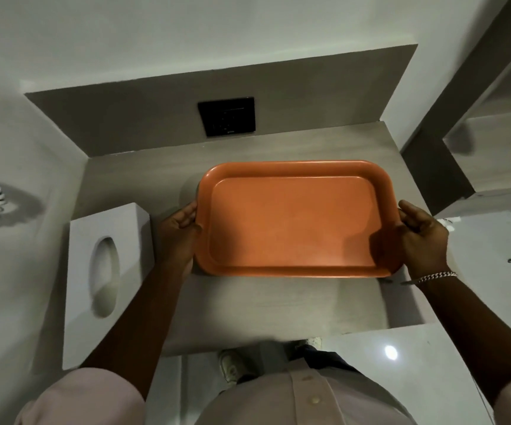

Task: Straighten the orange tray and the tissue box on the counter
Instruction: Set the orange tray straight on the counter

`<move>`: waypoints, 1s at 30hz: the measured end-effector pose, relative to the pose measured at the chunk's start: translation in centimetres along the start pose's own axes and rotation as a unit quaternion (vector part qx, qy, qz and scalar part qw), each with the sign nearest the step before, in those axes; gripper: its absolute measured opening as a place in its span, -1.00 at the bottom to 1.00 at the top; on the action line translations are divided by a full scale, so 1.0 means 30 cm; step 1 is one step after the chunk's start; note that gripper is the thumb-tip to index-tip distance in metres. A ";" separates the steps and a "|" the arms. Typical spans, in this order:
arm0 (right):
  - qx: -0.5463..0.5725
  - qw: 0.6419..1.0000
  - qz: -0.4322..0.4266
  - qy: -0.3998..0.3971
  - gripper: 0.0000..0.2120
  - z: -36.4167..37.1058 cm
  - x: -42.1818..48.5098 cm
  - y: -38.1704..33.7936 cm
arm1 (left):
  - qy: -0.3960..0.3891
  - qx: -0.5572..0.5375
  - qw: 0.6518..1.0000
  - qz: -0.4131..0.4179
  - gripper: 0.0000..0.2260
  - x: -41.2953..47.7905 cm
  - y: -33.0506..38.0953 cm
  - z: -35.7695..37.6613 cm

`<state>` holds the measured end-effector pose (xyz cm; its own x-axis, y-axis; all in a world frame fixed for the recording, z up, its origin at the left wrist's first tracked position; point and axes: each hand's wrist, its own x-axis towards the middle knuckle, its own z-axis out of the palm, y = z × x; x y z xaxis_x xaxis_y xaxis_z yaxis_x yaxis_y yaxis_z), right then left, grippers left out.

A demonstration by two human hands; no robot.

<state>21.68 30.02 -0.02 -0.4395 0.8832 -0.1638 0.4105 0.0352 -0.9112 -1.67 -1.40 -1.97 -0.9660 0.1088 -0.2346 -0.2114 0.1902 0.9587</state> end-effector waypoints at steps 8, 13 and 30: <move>0.042 0.998 0.011 -0.041 -0.59 0.090 0.136 -0.095 | 0.024 -0.010 0.999 -0.031 -0.56 0.091 0.010 0.010; 0.043 0.997 0.015 -0.065 -0.59 0.130 0.185 -0.123 | 0.040 -0.029 0.997 -0.052 -0.57 0.108 0.010 0.012; -0.196 0.944 -0.247 -0.098 -0.41 0.158 0.041 -0.092 | -0.015 0.315 0.920 0.232 -0.46 -0.083 0.096 0.052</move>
<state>16.21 28.79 0.51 -0.7787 0.6109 0.1431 0.3636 0.6253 -0.6905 0.35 0.40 1.14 -0.9241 0.3453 0.1640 0.3602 0.6431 0.6758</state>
